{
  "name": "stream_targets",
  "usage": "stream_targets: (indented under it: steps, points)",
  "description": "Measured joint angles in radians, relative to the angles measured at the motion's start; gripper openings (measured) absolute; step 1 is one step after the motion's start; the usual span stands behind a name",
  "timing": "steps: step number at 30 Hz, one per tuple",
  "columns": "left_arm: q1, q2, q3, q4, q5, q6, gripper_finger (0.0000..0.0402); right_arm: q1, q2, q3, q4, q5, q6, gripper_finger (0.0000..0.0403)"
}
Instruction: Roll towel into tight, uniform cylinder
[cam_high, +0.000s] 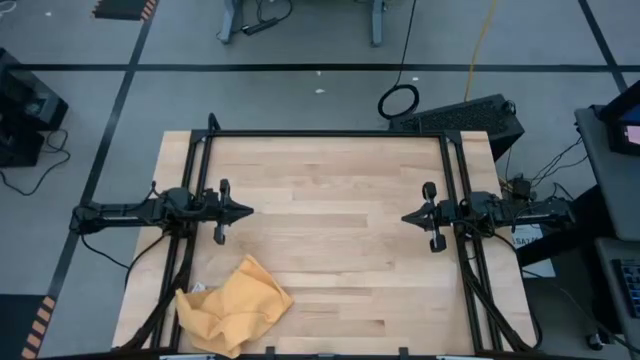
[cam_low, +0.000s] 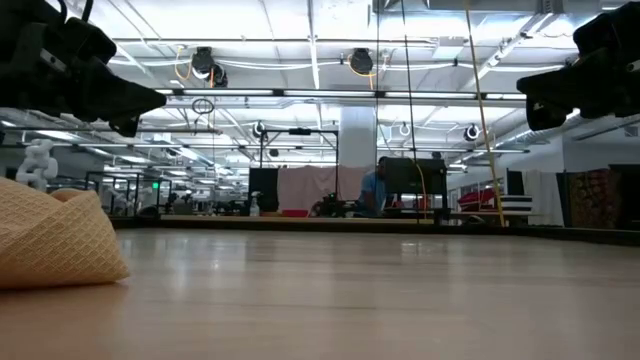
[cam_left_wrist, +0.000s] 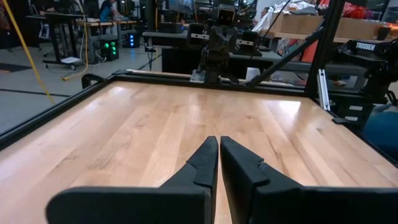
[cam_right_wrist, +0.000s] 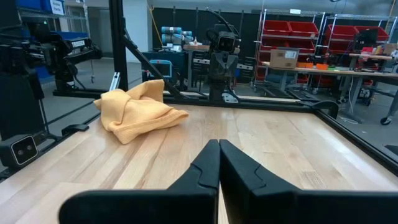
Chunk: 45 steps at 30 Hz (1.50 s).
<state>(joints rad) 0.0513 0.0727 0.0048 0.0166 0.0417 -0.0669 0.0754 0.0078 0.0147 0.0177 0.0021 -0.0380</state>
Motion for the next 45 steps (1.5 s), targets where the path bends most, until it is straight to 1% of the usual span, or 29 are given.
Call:
stream_targets:
  steps: [42,45]
  points:
    - [0.0,0.0,0.0,0.0,0.0,0.0,0.0027,0.0,0.0,-0.001,0.014,0.002,0.0,0.0]
    - [0.0,0.0,0.0,0.0,0.0,0.0,0.0027,0.0,0.0,-0.001,0.015,0.0,0.026,0.0]
